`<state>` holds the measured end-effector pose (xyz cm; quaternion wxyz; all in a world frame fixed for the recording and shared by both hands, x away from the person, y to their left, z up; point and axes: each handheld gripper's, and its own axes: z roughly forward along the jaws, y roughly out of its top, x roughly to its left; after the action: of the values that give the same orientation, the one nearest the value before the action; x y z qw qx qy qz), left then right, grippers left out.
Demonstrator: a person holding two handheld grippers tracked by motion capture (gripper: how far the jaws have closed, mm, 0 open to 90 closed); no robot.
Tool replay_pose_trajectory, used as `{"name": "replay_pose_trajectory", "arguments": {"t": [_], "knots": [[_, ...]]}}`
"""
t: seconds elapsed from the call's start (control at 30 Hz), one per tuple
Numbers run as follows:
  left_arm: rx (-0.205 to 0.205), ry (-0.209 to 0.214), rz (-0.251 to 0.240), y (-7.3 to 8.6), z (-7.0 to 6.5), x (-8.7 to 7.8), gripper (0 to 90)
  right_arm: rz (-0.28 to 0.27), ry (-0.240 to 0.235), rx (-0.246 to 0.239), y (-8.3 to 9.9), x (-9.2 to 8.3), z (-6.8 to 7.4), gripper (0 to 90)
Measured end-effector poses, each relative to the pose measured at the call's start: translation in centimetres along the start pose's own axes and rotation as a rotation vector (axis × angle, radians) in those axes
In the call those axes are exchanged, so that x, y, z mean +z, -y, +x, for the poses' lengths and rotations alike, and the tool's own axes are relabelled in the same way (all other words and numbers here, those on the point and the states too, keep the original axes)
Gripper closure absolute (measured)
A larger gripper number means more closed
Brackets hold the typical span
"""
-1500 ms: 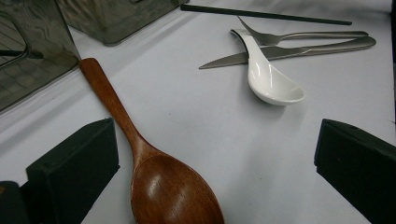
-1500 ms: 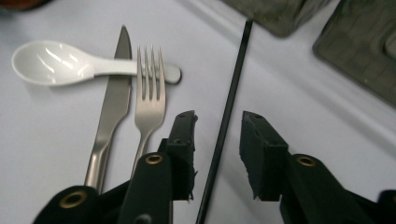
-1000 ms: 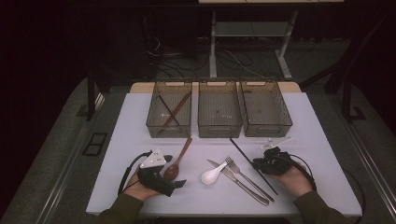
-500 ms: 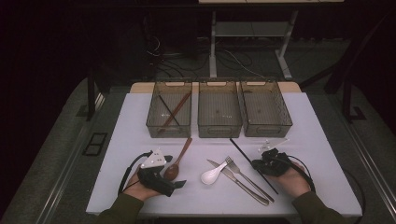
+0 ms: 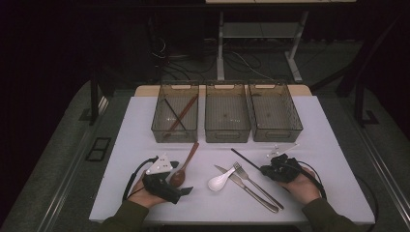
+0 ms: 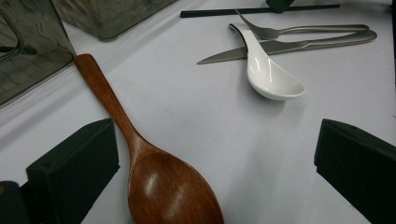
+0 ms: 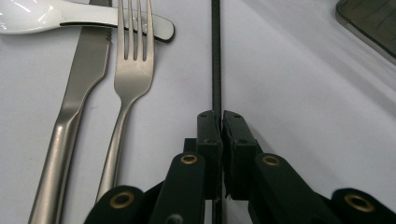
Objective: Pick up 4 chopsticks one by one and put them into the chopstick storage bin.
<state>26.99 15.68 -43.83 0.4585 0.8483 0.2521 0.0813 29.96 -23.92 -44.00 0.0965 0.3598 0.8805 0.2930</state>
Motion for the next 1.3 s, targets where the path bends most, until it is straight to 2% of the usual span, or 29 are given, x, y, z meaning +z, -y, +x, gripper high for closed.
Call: {"name": "replay_pose_trajectory", "arguments": {"t": [0.27, 0.4, 0.63, 0.8, 0.93, 1.3], "knots": [[0.000, -0.002, 0.004, 0.0, 0.0, 0.1, 0.0, -0.007, -0.013, 0.003, 0.1, 0.0, -0.2, 86.2], [0.000, -0.003, 0.003, 0.0, 0.0, 0.1, 0.0, -0.006, -0.017, -0.024, 0.1, 0.0, -0.2, 86.3], [0.003, 0.000, 0.002, 0.0, 0.0, 0.0, 0.0, -0.001, -0.034, 0.035, 0.0, -0.1, -0.5, 86.5], [0.003, 0.000, 0.003, 0.0, 0.0, 0.0, 0.0, -0.003, -0.032, 0.048, 0.0, -0.3, -0.9, 86.5], [0.003, 0.001, 0.003, 0.0, 0.0, 0.0, 0.0, -0.028, -0.045, 0.065, 0.0, -0.7, -1.2, 86.5], [0.004, 0.002, 0.004, 0.0, 0.0, 0.0, 0.0, -0.058, -0.061, 0.063, -0.2, -1.2, -1.3, 86.5]]}}
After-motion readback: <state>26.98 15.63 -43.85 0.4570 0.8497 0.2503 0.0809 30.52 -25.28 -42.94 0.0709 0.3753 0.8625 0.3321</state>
